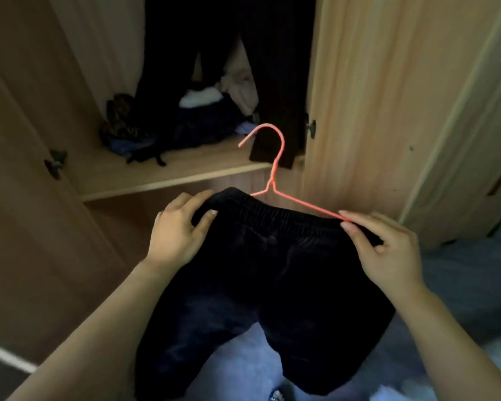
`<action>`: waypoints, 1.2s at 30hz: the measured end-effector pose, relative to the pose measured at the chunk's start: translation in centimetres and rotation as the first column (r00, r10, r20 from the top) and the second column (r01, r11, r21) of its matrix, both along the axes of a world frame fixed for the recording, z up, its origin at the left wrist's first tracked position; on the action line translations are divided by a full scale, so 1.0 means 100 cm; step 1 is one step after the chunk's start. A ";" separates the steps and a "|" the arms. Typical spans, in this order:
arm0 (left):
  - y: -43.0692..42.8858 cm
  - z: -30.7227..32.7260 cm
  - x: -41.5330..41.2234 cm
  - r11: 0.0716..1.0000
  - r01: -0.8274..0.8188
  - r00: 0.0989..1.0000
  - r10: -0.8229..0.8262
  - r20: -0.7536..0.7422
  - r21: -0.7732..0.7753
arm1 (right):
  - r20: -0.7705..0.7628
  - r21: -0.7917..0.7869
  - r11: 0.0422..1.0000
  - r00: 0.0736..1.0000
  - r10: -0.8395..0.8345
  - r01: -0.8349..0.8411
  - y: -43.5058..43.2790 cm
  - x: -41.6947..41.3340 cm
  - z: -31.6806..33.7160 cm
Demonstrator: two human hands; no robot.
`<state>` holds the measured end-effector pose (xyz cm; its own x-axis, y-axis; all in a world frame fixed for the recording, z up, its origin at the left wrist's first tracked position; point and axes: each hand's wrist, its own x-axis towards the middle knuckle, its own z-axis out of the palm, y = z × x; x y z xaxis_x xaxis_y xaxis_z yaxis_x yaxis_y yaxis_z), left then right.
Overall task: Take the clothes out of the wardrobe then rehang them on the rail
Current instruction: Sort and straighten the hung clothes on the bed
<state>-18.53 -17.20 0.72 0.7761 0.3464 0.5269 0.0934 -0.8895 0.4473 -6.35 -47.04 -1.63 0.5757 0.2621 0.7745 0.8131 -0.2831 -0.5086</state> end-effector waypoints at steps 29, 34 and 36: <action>0.389 0.433 0.446 0.980 0.086 0.753 -0.181 0.633 0.178 | 0.502 0.006 0.966 0.834 -0.228 0.260 0.370 0.387 0.471; 0.432 0.475 0.500 0.967 0.156 0.683 -0.252 0.686 0.200 | 0.454 0.139 0.952 0.837 -0.305 0.272 0.415 0.418 0.517; 0.437 0.512 0.511 0.962 0.162 0.653 -0.272 0.707 0.220 | 0.474 0.235 0.934 0.808 -0.351 0.268 0.423 0.426 0.547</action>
